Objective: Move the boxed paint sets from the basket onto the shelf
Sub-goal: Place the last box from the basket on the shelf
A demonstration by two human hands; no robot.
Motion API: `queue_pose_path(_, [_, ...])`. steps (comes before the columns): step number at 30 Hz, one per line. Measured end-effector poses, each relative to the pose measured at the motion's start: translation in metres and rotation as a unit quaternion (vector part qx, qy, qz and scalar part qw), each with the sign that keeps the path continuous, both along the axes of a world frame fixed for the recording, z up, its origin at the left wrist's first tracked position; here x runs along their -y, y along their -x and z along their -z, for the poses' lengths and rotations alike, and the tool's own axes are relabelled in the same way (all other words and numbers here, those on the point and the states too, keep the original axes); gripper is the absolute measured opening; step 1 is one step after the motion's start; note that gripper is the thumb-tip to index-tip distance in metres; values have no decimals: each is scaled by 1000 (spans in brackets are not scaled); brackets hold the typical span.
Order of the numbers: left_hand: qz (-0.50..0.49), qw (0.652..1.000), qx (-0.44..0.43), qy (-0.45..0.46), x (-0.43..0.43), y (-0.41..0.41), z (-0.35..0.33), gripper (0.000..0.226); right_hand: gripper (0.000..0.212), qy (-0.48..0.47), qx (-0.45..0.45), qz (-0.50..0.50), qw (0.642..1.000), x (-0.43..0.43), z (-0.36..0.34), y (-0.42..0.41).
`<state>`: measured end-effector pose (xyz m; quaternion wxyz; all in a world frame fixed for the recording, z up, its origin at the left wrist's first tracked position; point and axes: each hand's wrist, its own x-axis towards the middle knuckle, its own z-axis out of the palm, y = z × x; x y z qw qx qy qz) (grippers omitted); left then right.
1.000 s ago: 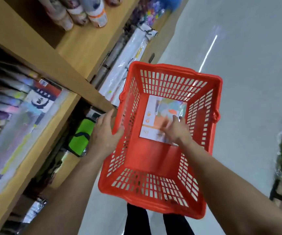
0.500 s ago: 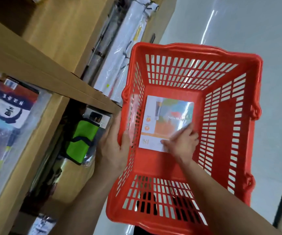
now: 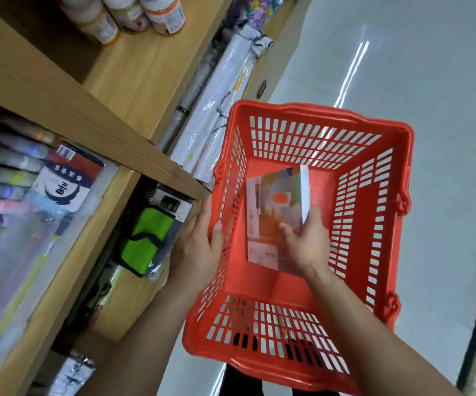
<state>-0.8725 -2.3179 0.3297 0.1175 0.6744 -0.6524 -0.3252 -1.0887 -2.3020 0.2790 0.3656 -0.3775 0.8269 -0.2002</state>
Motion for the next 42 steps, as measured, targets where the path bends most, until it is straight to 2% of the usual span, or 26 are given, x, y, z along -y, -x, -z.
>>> queue_pose_path(3, [12, 998, 15, -53, 3, -2, -17, 64, 35, 55, -11, -28, 998, -18, -55, 9])
queue_pose_path(7, [-36, 996, 30, -71, -3, 7, -73, 73, 35, 149, 114, -14, 982, -40, -146, 42])
queue_pose_path(8, [-55, 996, 7, -74, -11, 10, -92, 76, 36, 169, 137, -17, 976, -44, -171, 51])
queue_pose_path(10, [-89, 987, -97, -92, -37, 18, -137, 74, 37, 197, 204, -25, 959, -50, -221, 68])
queue_pose_path(13, [-125, 953, -263, -87, -93, 32, -206, 48, 42, 210, 320, -71, 921, -59, -290, 82])
queue_pose_path(15, [-169, 933, -314, -36, -125, 30, -250, 62, 42, 202, 354, -133, 904, -62, -328, 83])
queue_pose_path(17, [-226, 929, -289, 45, -151, 14, -297, 91, 43, 186, 374, -216, 883, -61, -363, 74])
queue_pose_path(18, [-241, 935, -243, 92, -163, 1, -322, 99, 44, 175, 377, -270, 869, -60, -379, 66])
queue_pose_path(21, [-248, 949, -70, 183, -200, -42, -394, 99, 45, 145, 341, -435, 821, -58, -423, 20])
queue_pose_path(23, [-238, 951, 36, 194, -225, -66, -432, 105, 44, 127, 305, -530, 781, -66, -446, -26])
queue_pose_path(25, [-214, 952, 99, 195, -248, -87, -461, 110, 41, 126, 263, -625, 724, -83, -464, -78])
queue_pose_path(26, [-211, 955, 97, 187, -260, -100, -472, 104, 39, 124, 254, -661, 695, -94, -472, -103])
queue_pose_path(28, [-243, 958, 10, 155, -289, -126, -488, 78, 40, 123, 233, -714, 649, -118, -488, -147])
queue_pose_path(30, [-285, 943, -71, 158, -326, -152, -493, 53, 36, 133, 211, -742, 622, -141, -498, -184])
queue_pose_path(33, [-330, 915, -111, 205, -377, -183, -492, 29, 29, 161, 221, -725, 632, -166, -504, -229])
queue_pose_path(35, [-379, 881, -134, 251, -410, -203, -488, 24, 37, 193, 242, -667, 677, -178, -503, -255])
queue_pose_path(37, [-431, 836, -160, 300, -445, -226, -485, 20, 40, 210, 301, -575, 731, -193, -497, -279])
queue_pose_path(38, [-456, 811, -166, 325, -462, -238, -483, 20, 41, 204, 338, -539, 745, -205, -492, -292])
queue_pose_path(40, [-496, 763, -178, 373, -493, -259, -479, 19, 43, 167, 396, -509, 745, -238, -481, -321])
queue_pose_path(42, [-524, 715, -220, 408, -515, -278, -476, 22, 41, 138, 415, -522, 732, -276, -472, -351])
